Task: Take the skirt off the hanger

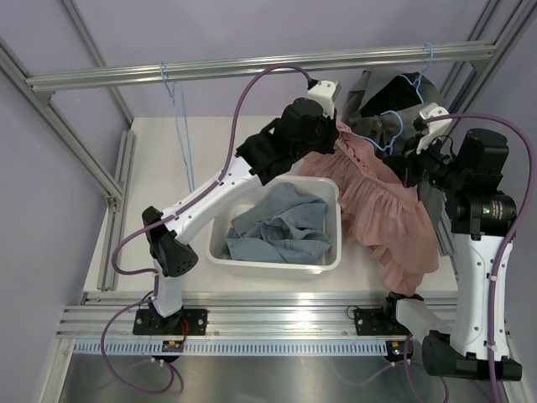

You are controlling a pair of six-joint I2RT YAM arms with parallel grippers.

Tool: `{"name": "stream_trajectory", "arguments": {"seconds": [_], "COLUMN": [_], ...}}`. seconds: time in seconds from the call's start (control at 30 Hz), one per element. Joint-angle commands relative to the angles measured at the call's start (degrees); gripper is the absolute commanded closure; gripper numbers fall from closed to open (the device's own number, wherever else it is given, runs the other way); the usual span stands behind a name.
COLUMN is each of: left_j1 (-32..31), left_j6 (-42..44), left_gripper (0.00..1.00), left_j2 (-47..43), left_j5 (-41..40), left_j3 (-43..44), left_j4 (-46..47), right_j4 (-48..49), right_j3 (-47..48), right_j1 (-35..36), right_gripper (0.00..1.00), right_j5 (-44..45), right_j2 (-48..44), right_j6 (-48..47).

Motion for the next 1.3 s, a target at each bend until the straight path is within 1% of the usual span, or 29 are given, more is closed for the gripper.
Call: {"name": "stream_trajectory", "arguments": {"seconds": [0.0, 0.03, 0.13, 0.23, 0.37, 0.47, 0.63, 0.77, 0.93, 1.1, 1.17, 1.27], "left_j1": [1.35, 1.53, 2.32, 3.11, 4.34, 5.75, 8.38, 9.62, 11.55, 14.27, 14.71, 14.8], "left_j6": [0.46, 0.2, 0.28, 0.89, 1.42, 1.25, 1.51, 1.95, 2.21, 1.86, 1.86, 2.04], "left_gripper": [0.96, 1.0, 1.0, 1.0, 1.0, 1.0, 1.0, 1.0, 1.0, 1.0, 1.0, 1.0], "left_j2": [2.57, 3.01, 3.19, 2.49, 1.61, 0.47, -1.03, -1.21, -1.47, -1.47, -1.47, -0.77], "left_j5": [-4.79, -4.97, -5.06, -6.81, -8.74, -9.45, -9.54, -9.19, -8.84, -7.08, -5.42, -2.96], "left_j3": [5.6, 6.3, 7.54, 7.63, 7.28, 4.91, 0.51, -1.07, -1.87, -1.52, -0.9, 1.47], "left_j4": [2.91, 2.65, 2.73, 2.56, 0.46, -0.69, -1.05, -1.49, -2.01, -2.45, -2.1, -2.19], "right_j4": [2.9, 2.55, 2.2, 0.62, -1.4, -2.63, -2.56, -1.85, -2.28, -4.74, -8.25, -9.41], "right_j3": [0.14, -0.13, -1.36, -2.41, -4.87, -6.36, -7.51, -7.51, -7.07, -7.33, -6.9, -7.6], "right_j1": [-0.15, -0.15, -0.15, -0.15, -0.15, -0.15, -0.15, -0.15, -0.15, -0.15, -0.15, -0.15], "right_gripper": [1.0, 1.0, 1.0, 1.0, 1.0, 1.0, 1.0, 1.0, 1.0, 1.0, 1.0, 1.0], "right_j5": [0.1, 0.1, -0.25, 0.63, 3.78, 4.67, 4.76, 2.22, 3.09, -2.17, -5.41, -6.66], "right_j2": [-2.45, -2.71, -4.2, -5.43, -7.89, -10.09, -13.86, -16.25, -17.65, -19.06, -18.27, -18.01], "right_j6": [0.68, 0.33, -0.37, -2.04, -4.86, -6.53, -6.79, -6.79, -6.71, -8.2, -10.83, -11.89]}}
